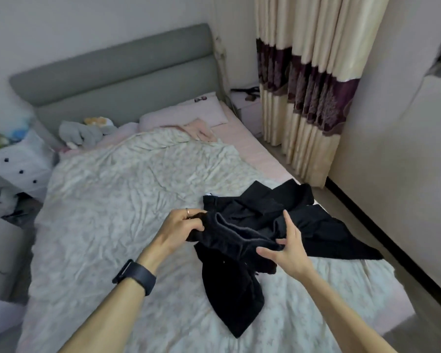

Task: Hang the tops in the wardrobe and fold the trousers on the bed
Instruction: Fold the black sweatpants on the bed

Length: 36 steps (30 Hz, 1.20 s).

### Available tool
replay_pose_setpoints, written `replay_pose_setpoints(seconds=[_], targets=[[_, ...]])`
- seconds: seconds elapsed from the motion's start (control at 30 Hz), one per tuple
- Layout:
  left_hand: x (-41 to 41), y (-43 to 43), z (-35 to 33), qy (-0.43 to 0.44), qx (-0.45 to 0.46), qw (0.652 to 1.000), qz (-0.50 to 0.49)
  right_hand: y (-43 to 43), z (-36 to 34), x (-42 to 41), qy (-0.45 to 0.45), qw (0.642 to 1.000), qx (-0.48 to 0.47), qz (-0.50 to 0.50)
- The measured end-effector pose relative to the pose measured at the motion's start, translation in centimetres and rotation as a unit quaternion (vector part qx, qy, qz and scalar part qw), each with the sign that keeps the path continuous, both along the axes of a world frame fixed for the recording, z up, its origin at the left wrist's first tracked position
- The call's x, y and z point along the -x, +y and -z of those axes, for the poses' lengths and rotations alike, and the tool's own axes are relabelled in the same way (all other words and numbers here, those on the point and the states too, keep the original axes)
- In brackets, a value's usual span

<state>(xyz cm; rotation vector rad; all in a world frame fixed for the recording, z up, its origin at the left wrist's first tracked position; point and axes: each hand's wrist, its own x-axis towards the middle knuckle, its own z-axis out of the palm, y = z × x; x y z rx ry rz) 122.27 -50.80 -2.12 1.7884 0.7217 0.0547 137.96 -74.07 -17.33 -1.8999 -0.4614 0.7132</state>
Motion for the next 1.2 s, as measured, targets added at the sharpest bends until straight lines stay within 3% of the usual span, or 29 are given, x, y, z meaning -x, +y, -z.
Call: replay_pose_setpoints(seconds=[0.1,0.17,0.3,0.43,0.57,0.7,0.83,0.93,1.1,1.2], targets=[[4.8,1.0,-3.7,-0.044,-0.011,0.999,0.006,1.4,-3.5,3.6,-0.024,0.99,0.086,-0.106],[8.8,1.3,-5.1,-0.071,-0.014,0.997,0.002,2.1,-4.7,7.9,-0.092,0.977,0.141,-0.129],[15.9,1.8,-5.0,-0.093,-0.02,0.996,0.001,2.4,-4.2,17.7,-0.183,0.967,0.139,-0.11],[22.6,1.9,-3.8,-0.082,-0.02,0.996,0.007,1.6,-4.3,25.5,-0.145,0.983,0.109,-0.026],[27.0,1.9,-3.3,-0.081,0.011,0.996,-0.038,-0.4,-7.0,27.7,-0.226,0.965,0.134,-0.005],[30.7,0.7,-3.3,-0.075,0.033,0.996,-0.023,-2.7,-11.7,28.4,-0.273,0.949,0.156,-0.009],[32.9,-1.5,-4.1,-0.076,-0.042,0.995,-0.041,-4.8,-15.2,30.2,-0.379,0.898,0.22,-0.035],[35.4,-3.3,-5.9,-0.107,-0.101,0.987,-0.069,-7.1,-17.3,32.7,-0.409,0.882,0.229,-0.047],[40.7,-7.7,-10.3,-0.164,-0.206,0.959,-0.102,-12.6,-19.6,38.7,-0.441,0.874,0.192,-0.07],[44.1,-11.5,-12.6,-0.192,-0.244,0.942,-0.126,-15.9,-21.3,41.8,-0.511,0.848,0.139,-0.006]])
